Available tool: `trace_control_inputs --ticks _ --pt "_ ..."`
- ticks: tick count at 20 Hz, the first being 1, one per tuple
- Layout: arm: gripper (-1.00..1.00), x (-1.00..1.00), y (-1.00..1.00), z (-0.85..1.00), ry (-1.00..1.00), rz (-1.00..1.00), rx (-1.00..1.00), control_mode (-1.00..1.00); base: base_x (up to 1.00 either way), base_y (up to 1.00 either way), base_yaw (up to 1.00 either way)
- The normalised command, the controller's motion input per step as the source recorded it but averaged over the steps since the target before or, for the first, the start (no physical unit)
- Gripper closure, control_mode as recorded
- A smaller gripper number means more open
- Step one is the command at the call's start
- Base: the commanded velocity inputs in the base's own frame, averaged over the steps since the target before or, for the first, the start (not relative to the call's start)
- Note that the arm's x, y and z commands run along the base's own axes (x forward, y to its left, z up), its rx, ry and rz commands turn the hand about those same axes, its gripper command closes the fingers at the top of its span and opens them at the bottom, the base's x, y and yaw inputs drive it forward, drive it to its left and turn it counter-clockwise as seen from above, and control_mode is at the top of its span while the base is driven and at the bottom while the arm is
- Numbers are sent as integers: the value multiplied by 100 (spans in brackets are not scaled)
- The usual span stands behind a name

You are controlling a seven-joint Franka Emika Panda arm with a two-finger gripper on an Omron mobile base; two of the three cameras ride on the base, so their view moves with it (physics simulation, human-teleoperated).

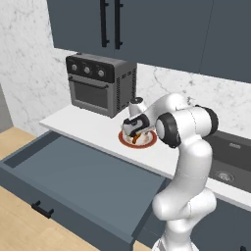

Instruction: Pick up the knife from the drawer and place it on the cutting board. Then place the meat from the plate to the cutting board.

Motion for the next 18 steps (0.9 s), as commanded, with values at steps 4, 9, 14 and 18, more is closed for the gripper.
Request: trace_control_inputs --ticks 4,9,14,18 --pt "-100 27 22 -29 0 -13 4 -100 0 0 0" --pt "-100 43 12 -34 0 -8 7 -100 0 0 0" --pt "-100 32 -12 -37 0 -4 8 -100 0 0 0" --pt "-100 12 -23 -37 0 -3 6 -100 0 0 0"
